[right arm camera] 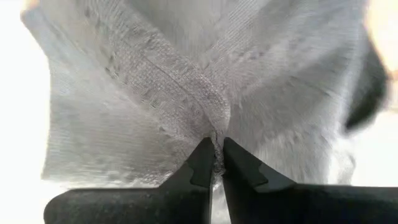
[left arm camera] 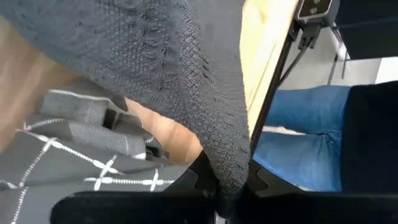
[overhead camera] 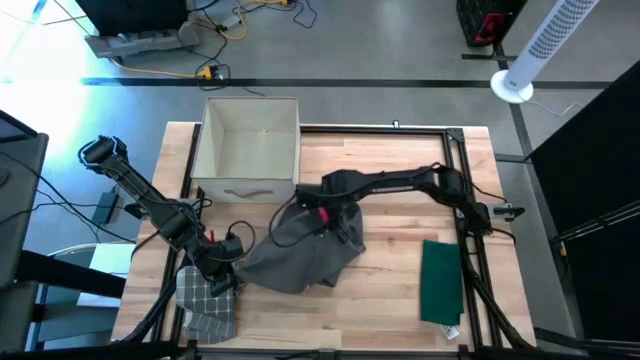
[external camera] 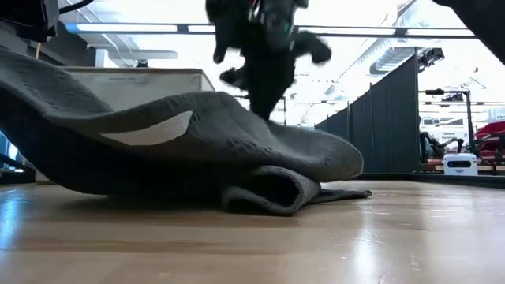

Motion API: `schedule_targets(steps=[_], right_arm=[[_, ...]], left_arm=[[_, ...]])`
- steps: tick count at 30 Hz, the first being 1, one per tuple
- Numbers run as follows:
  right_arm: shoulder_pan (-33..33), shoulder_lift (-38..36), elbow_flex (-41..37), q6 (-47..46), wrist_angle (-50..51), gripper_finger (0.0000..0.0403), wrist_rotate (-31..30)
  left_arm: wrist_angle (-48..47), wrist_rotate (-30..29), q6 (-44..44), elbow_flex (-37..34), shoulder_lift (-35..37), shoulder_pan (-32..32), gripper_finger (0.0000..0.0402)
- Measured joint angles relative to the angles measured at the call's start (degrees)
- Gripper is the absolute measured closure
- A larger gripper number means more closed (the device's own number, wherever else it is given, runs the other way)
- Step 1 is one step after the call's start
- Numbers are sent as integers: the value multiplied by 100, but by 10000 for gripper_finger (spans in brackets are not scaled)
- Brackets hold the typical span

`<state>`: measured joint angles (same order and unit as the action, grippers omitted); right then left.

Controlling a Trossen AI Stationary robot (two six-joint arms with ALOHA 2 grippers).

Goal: Fold towel
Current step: Fold the gray towel

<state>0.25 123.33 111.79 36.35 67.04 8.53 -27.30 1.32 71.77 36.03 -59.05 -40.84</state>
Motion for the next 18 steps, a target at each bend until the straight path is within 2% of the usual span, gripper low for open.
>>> schedule_targets(steps=[4,8,12,18], right_arm=[[99,-666,0,-733,267,396,81],[291,-1408,0,-1603,711,396,-314],[491,-2296,1,-2693,1065,396,-585],[1068,-3233,0,-4298,906,396,-1556]], left_arm=[[-3,-336,0,0,0,0,402],[-12,-477,127,66,17,-11,401],[-201,-690,121,417,194,-151,402],[-1056,-2136,-392,1256,666,-119,402]])
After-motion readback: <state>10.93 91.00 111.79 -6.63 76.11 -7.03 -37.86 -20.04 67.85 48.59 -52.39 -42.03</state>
